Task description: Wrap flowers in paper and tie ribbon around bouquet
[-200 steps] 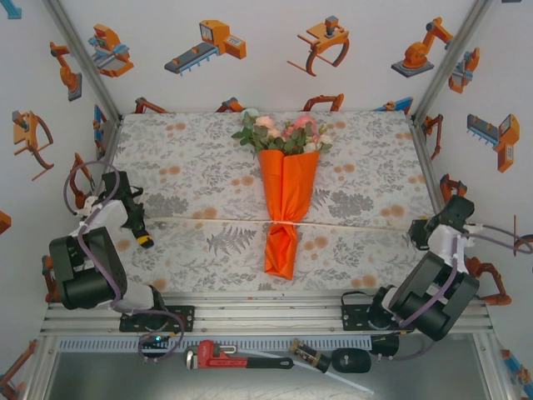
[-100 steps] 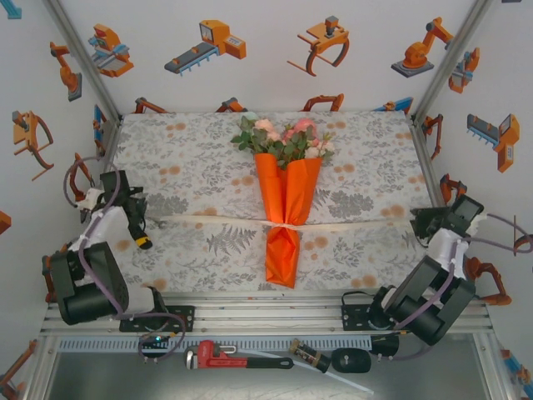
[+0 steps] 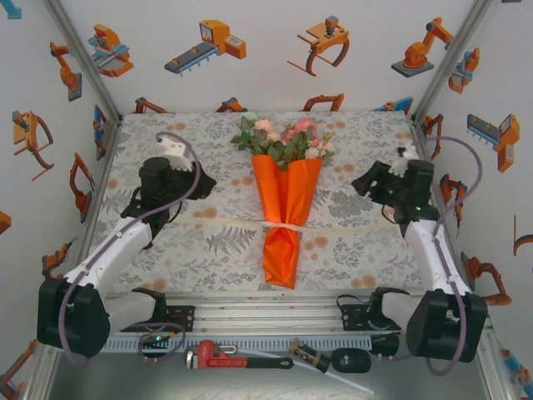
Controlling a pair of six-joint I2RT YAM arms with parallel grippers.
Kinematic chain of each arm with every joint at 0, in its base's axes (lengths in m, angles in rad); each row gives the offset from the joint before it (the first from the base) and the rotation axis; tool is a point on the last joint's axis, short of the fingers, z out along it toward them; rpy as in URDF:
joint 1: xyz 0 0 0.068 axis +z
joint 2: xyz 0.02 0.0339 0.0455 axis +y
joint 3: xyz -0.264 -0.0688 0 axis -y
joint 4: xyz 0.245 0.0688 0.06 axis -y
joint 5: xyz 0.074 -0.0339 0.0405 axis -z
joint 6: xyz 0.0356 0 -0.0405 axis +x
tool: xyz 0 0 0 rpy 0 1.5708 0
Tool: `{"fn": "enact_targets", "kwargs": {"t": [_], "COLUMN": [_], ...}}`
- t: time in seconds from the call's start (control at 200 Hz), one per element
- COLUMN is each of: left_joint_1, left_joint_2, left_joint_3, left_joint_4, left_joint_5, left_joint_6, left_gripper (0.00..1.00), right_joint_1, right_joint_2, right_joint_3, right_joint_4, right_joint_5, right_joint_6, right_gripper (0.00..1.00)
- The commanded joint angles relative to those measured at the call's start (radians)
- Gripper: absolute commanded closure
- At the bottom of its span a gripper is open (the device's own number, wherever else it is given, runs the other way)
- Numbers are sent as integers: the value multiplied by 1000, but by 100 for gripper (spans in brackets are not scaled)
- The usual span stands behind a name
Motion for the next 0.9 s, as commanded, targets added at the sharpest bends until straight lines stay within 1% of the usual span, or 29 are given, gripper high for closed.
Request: {"fn": "enact_targets", "kwargs": {"t": [0.0,0.055,0.11,0.15,0.19,0.31,0.406,0.491,0.631,0.711,0.781,0.836,0.891], "left_joint_1": [-48,-76,-100,-118,-135,-182,-206,-230,-254,-265,-273,-278,-280], "left_joint_2": [51,88,125,149,177,252,309,363,452,493,519,534,542], "left_joint_3": [-48,-42,-35,-33,-32,-12,15,57,85,112,127,135,136], "left_joint_4": [-11,-39,-55,-60,-54,-48,-52,-94,-44,-34,-23,-19,-15], "left_joint_5": [141,178,216,225,220,200,181,148,101,94,103,109,109], "left_joint_6": [393,446,477,496,509,540,556,590,619,619,618,611,604], "left_gripper": [50,46,42,40,37,28,27,25,24,25,26,30,38], "right_joint_1": [81,142,216,260,291,362,408,421,423,423,423,423,424], "right_joint_2": [48,78,108,132,158,229,291,350,404,421,437,449,455], "right_joint_3": [23,49,79,95,104,112,130,155,147,137,138,141,135], "right_joint_4": [-107,-216,-330,-404,-444,-461,-459,-458,-365,-322,-304,-299,-290], "right_joint_5": [-93,-113,-75,-49,-30,-24,-6,4,24,14,2,-8,-10], "right_joint_6": [-389,-556,-703,-790,-842,-902,-941,-947,-948,-948,-950,-948,-949], "right_gripper": [41,40,39,37,37,36,36,37,41,46,55,62,68]}}
